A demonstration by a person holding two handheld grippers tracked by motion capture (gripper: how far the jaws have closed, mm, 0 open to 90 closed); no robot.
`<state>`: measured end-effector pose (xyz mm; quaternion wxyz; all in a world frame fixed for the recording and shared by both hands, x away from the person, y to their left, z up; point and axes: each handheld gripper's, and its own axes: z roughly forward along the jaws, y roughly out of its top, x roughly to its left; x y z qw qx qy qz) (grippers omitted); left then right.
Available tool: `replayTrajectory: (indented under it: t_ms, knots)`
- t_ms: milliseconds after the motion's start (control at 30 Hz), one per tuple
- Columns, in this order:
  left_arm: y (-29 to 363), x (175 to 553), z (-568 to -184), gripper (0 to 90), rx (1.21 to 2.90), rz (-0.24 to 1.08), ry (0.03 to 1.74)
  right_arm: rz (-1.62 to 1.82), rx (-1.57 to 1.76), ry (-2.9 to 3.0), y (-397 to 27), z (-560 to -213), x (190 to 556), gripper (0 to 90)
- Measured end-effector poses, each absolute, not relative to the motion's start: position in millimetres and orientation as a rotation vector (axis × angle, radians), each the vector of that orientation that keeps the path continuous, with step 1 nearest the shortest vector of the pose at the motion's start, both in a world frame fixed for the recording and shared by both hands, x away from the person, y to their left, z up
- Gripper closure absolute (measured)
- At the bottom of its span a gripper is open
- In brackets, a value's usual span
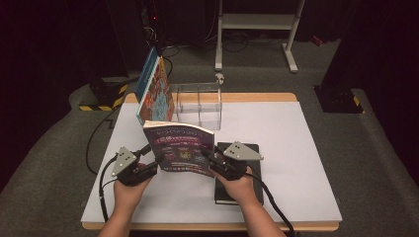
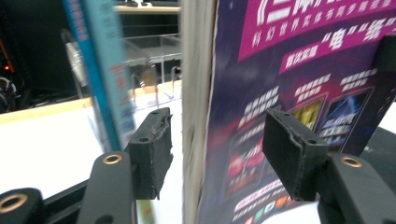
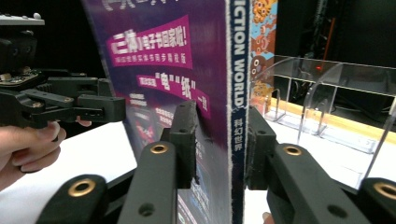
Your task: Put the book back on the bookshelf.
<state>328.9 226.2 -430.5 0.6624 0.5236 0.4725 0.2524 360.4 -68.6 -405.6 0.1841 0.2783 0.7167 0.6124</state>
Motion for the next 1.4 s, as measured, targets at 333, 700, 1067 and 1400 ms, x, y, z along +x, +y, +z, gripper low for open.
replayTrajectory:
  t_ms: [333,700,1067,1400]
  knots:
    - [254,321,-463,36.1,1.211,0.583,1.179,1.72,0.755,2.029,-68,-406,357,78.5]
    - [263,331,-494,27.5,1.218,0.563,1.23,1.703,0.743,2.004,-68,-407,352,83.0]
    - [259,333,-498,27.3,1.246,0.568,1.23,1.712,0.838,1.902,-65,-407,350,83.4]
    - [261,334,-498,27.6,1.243,0.558,1.24,1.707,0.87,1.797,-64,-400,357,83.6]
